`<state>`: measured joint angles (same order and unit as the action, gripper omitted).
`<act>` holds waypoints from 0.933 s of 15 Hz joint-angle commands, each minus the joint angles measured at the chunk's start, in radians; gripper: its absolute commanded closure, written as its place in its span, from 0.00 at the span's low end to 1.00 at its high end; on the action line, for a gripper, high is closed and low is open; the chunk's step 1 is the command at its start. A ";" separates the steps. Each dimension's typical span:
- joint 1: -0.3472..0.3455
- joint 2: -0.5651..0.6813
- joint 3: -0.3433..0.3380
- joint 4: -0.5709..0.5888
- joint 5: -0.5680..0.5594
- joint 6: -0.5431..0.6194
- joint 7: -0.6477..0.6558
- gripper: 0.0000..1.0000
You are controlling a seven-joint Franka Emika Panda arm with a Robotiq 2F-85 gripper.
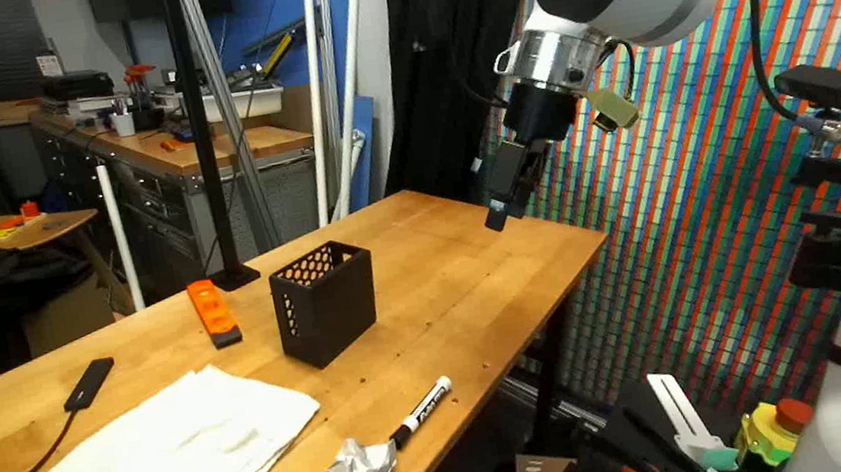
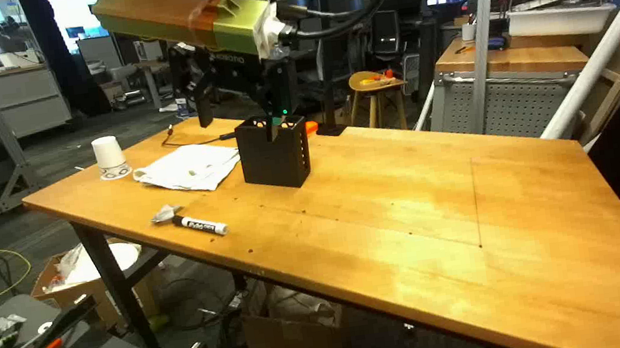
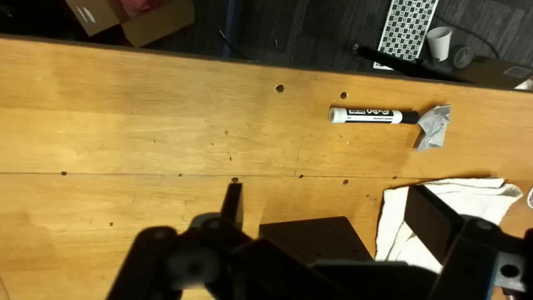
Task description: Put the cloth in the black box
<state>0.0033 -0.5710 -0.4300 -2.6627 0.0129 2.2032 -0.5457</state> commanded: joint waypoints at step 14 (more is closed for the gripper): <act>0.211 0.105 0.368 0.081 0.033 0.130 0.040 0.00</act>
<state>0.1670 -0.5318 -0.1114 -2.6403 0.0356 2.2827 -0.5056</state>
